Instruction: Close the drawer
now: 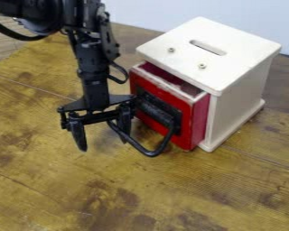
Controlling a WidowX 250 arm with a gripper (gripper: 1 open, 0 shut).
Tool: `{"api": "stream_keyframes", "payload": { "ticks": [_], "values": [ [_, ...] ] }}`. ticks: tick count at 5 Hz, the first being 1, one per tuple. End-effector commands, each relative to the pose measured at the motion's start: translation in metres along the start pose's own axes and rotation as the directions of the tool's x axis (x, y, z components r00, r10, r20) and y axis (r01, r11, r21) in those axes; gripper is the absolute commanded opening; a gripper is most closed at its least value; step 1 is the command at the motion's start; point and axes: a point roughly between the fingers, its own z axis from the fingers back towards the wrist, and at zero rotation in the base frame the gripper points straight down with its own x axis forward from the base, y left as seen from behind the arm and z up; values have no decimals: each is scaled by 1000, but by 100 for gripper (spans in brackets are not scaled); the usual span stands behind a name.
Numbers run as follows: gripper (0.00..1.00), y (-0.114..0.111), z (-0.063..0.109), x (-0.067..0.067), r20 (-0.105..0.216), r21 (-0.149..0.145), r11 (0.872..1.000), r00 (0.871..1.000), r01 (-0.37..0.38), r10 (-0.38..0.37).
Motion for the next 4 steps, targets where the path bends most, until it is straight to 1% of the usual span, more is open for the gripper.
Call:
{"api": "stream_keyframes", "payload": {
  "ticks": [1, 2, 3, 4],
  "values": [
    [0, 11, 55, 16, 95, -80, 997, 995, 14, -7],
    [100, 16, 65, 17, 100, -92, 995, 994, 42, -33],
    [0, 14, 63, 16, 101, -103, 994, 994, 47, -36],
    [100, 13, 61, 12, 98, -117, 992, 995, 42, -30]
  ]
}}
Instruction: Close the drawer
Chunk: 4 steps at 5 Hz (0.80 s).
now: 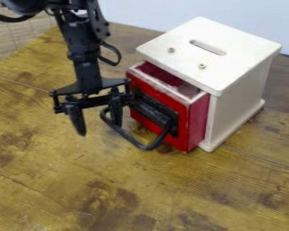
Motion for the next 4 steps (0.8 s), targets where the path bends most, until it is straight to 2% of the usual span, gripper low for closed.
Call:
{"api": "stream_keyframes", "payload": {
  "ticks": [1, 2, 4],
  "values": [
    [100, 14, 43, 9, 100, -92, 988, 986, -127, 137],
    [100, 17, 42, 11, 98, -116, 972, 971, -205, 217],
    [100, 38, 52, 19, 92, -148, 950, 952, -276, 291]
  ]
}}
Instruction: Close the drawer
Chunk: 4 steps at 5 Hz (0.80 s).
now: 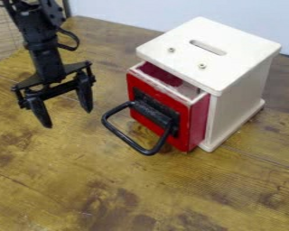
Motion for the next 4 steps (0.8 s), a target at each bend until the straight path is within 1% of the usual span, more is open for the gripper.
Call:
{"api": "stream_keyframes", "payload": {
  "ticks": [1, 3, 4],
  "values": [
    [100, -6, 38, -6, 56, -66, 998, 998, -5, 9],
    [100, -15, 50, -18, 36, -63, 997, 999, 41, -39],
    [100, -21, 49, -24, 25, -49, 992, 993, 118, -117]
  ]
}}
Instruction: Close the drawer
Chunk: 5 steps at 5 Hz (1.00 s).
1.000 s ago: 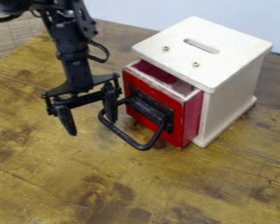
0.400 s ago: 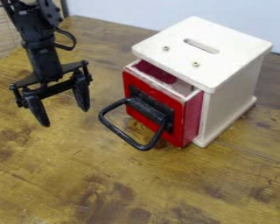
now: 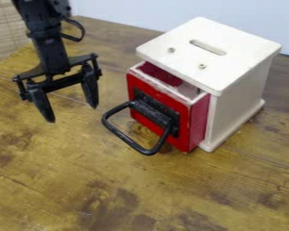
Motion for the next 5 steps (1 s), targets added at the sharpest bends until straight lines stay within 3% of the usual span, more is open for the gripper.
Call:
{"api": "stream_keyframes", "payload": {
  "ticks": [1, 2, 5],
  "values": [
    [100, -22, 32, -4, 57, -52, 993, 993, 107, -105],
    [100, -27, 27, -11, 47, -46, 975, 976, 216, -214],
    [100, -34, 25, -21, 12, -22, 940, 940, 340, -340]
  ]
}}
